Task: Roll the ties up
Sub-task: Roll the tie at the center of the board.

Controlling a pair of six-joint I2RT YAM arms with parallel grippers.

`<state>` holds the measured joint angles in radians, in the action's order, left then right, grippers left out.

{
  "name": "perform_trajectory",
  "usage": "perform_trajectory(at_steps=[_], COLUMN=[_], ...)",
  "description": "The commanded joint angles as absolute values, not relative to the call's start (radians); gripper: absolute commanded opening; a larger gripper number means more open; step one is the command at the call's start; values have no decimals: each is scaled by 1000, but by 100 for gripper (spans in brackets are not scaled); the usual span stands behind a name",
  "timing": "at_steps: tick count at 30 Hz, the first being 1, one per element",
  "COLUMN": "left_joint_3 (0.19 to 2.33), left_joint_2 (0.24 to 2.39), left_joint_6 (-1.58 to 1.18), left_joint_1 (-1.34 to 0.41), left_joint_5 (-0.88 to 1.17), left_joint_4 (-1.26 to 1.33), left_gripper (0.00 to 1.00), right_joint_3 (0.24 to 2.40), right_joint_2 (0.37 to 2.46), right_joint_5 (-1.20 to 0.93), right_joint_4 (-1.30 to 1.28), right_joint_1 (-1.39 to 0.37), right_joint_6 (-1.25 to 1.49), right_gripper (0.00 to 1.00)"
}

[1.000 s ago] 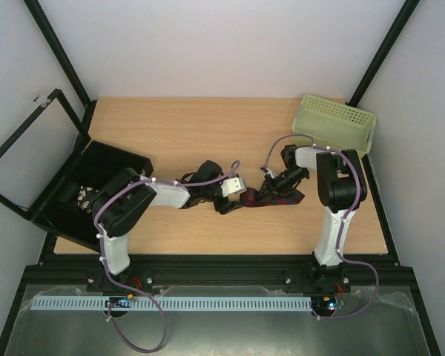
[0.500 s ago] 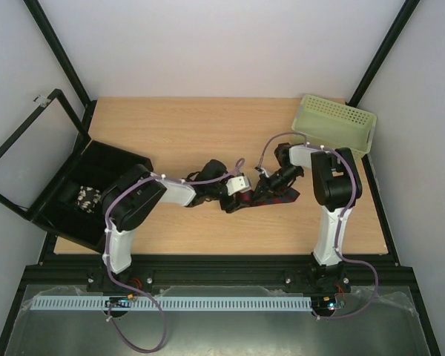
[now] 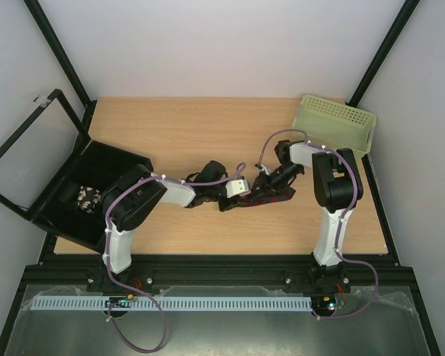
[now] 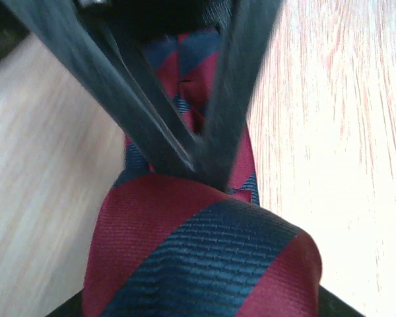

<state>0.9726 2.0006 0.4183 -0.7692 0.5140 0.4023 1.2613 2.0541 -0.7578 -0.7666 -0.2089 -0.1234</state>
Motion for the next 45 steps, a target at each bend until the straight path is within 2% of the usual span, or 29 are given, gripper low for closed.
perform_trajectory(at_steps=[1,4,12,15,18,20,22,26,29,35,45], left_joint_3=[929,931,950,954,954,954,960,992,1012,1037,1063], left_joint_2=[1999,2001,2018,2023,2019,2015,2014,2003,1978,1977,2018], left_joint_6=[406,402,380,370,371,370,371,368,348,284,149], left_joint_1=[-774,-775,-774,-774,-773,-770,-769,-766,-765,-770,-777], left_joint_5=[492,485,487,487,485,486,492,494,506,534,569], left_joint_4=[304,292,279,272,268,267,266,265,284,310,377], left_gripper=[33,34,35,36,38,39,43,60,66,72,74], right_joint_3=[1270,1269,1249,1257,1255,1252,1252,1246,1236,1226,1143], right_joint_2=[1964,1947,1977,2010,2024,2032,2045,2075,2087,2108,2088], right_joint_5=[-772,-849,-839,-769,-694,-659,-625,-562,-514,-456,-561], right_joint_4=[-790,-814,-757,-735,-723,-727,-732,-732,-724,-685,-618], right_joint_1=[-191,-205,-273,-275,-260,-240,-223,-183,-156,-136,-177], right_joint_6=[-145,-147,-94,-92,-100,-112,-132,-171,-195,-211,-108], right_gripper=[40,46,46,35,9,2,1,1,1,1,1])
